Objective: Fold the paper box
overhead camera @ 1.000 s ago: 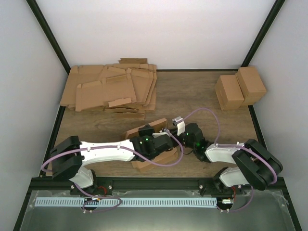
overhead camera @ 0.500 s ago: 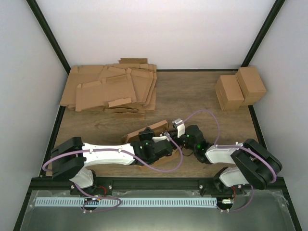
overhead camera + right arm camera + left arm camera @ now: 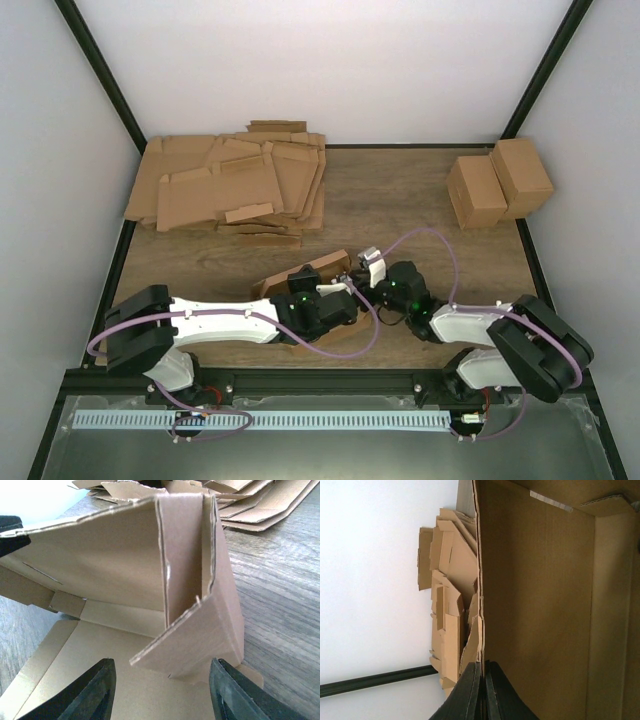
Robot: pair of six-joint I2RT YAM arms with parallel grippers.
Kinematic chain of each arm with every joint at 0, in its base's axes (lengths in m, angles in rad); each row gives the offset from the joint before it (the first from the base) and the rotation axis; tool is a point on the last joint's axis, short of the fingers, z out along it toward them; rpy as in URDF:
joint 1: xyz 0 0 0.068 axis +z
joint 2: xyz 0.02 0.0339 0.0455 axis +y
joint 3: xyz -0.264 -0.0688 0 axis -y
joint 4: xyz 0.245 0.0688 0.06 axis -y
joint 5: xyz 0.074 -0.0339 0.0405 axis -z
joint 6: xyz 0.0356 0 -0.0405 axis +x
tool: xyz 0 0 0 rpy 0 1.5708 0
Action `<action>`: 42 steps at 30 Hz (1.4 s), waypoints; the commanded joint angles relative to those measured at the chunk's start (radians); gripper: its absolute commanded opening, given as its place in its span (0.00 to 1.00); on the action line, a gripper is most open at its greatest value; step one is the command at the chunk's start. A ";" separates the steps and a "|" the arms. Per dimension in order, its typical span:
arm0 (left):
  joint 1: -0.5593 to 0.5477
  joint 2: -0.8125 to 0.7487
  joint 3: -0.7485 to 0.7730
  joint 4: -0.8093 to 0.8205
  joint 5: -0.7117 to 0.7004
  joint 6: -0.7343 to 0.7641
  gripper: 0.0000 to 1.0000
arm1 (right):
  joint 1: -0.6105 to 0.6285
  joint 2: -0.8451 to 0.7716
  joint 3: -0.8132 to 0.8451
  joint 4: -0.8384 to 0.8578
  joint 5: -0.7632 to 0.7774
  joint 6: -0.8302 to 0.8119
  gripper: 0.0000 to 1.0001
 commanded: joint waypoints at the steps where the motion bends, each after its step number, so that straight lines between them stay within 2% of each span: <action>1: 0.004 -0.005 -0.021 -0.005 0.063 0.003 0.04 | 0.011 -0.034 -0.019 0.017 0.008 -0.010 0.54; 11: 0.003 -0.009 -0.017 -0.008 0.063 0.014 0.04 | -0.012 -0.164 -0.068 -0.027 0.011 0.012 0.54; 15: 0.003 -0.008 -0.015 -0.007 0.064 0.015 0.04 | -0.039 -0.260 -0.085 -0.062 0.015 0.025 0.58; 19: 0.003 -0.001 -0.009 -0.009 0.067 0.015 0.04 | -0.093 -0.383 -0.128 -0.064 0.028 0.049 0.61; 23: 0.003 0.006 0.001 -0.010 0.066 0.015 0.04 | -0.200 -0.436 -0.157 -0.043 0.006 0.065 0.58; 28: 0.003 0.010 0.012 -0.008 0.067 0.019 0.04 | -0.283 -0.299 -0.078 -0.068 -0.039 0.036 0.53; 31: 0.003 0.008 0.013 -0.006 0.081 0.017 0.04 | -0.282 -0.187 -0.030 -0.056 -0.100 -0.024 0.52; 35: 0.005 0.004 0.016 -0.003 0.099 0.009 0.04 | -0.281 -0.067 -0.020 0.043 -0.175 -0.079 0.53; 42: 0.006 0.005 0.014 0.006 0.096 0.028 0.04 | -0.212 0.042 0.033 0.102 -0.197 -0.157 0.53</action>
